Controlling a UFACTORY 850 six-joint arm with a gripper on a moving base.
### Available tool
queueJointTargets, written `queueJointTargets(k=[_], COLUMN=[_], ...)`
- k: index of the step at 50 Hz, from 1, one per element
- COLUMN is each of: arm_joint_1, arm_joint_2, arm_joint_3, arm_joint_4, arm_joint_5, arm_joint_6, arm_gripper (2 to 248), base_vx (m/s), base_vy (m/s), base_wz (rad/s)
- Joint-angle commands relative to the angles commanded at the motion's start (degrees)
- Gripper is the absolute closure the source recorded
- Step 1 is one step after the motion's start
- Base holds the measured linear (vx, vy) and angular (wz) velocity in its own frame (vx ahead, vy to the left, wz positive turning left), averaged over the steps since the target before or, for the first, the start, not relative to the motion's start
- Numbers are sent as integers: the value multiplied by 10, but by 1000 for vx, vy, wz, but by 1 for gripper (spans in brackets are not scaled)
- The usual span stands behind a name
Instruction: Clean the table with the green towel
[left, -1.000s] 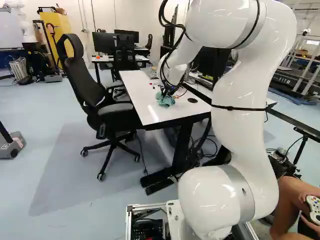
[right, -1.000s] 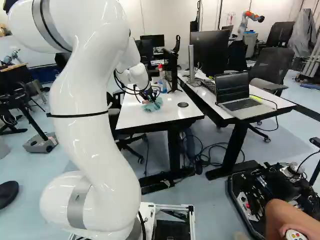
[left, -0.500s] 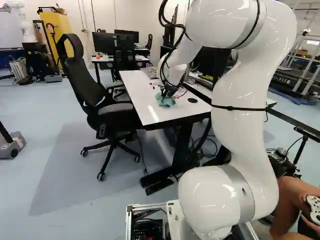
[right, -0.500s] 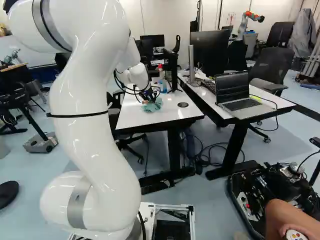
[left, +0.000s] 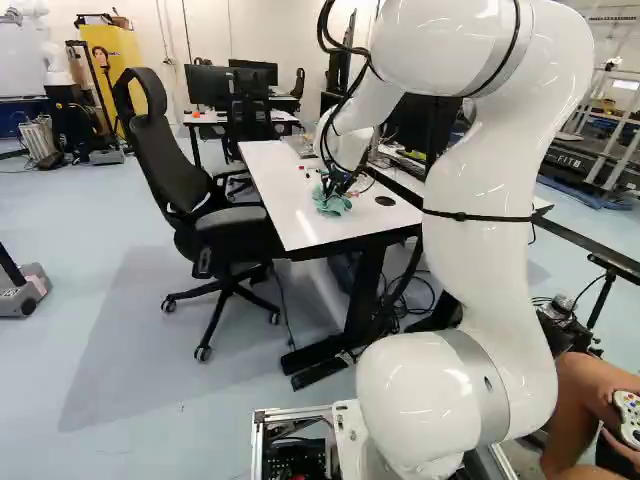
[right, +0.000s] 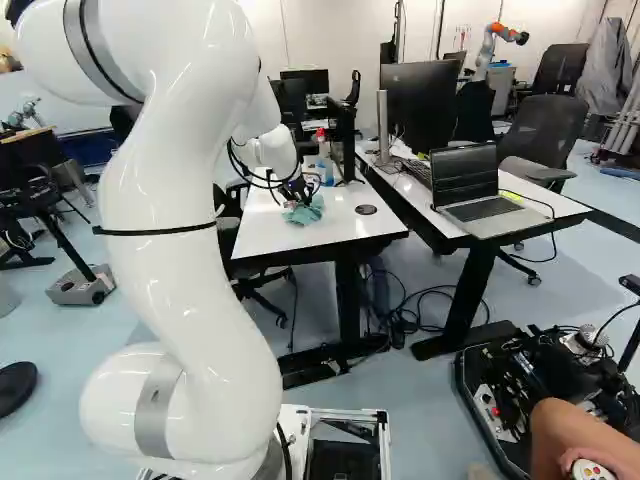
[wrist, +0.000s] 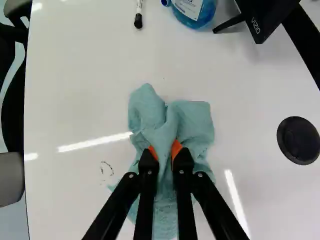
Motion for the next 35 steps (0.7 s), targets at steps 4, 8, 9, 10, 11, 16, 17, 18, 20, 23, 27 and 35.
queueJointTargets(k=[4, 8, 9, 10, 11, 16, 17, 18, 20, 23, 27, 35], arm_joint_1=[0, 0, 0, 0, 0, 0, 0, 0, 0, 0, 0, 1], arm_joint_2=[0, 0, 0, 0, 0, 0, 0, 0, 0, 0, 0, -1], arm_joint_3=[0, 0, 0, 0, 0, 0, 0, 0, 0, 0, 0, -2], arm_joint_4=[0, 0, 0, 0, 0, 0, 0, 0, 0, 0, 0, 0], arm_joint_5=[0, 2, 2, 3, 4, 9, 9, 9, 9, 9, 9, 9], arm_joint_6=[0, 0, 0, 0, 0, 0, 0, 0, 0, 0, 0, 0], arm_gripper=[204, 204, 204, 204, 204, 204, 204, 204, 204, 204, 204, 204], base_vx=[0, 0, 0, 0, 0, 0, 0, 0, 0, 0, 0, 0], base_vy=[0, 0, 0, 0, 0, 0, 0, 0, 0, 0, 0, 0], base_wz=[0, 0, 0, 0, 0, 0, 0, 0, 0, 0, 0, 0])
